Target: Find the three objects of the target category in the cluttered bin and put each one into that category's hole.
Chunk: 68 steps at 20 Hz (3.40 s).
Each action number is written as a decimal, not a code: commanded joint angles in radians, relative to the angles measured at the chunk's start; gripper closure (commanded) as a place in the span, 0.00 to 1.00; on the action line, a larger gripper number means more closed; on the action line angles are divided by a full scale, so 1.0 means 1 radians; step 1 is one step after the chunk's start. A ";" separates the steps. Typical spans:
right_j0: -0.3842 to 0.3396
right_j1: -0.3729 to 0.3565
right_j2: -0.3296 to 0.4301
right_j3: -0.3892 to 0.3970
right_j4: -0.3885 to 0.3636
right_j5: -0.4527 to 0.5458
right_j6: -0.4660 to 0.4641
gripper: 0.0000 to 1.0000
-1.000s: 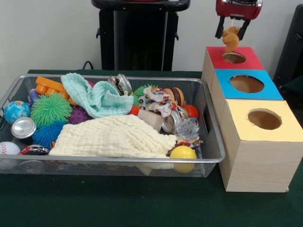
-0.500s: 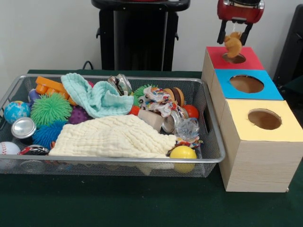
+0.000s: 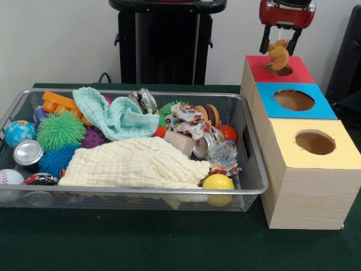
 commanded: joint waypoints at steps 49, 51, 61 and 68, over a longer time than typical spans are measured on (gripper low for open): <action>-0.026 0.038 0.100 0.080 0.116 -0.100 0.186 0.00; -0.026 0.038 0.100 0.082 0.116 -0.101 0.187 0.00; -0.031 0.045 0.092 0.046 0.108 -0.050 0.178 0.00; -0.025 0.046 0.082 0.021 0.097 -0.010 0.174 0.00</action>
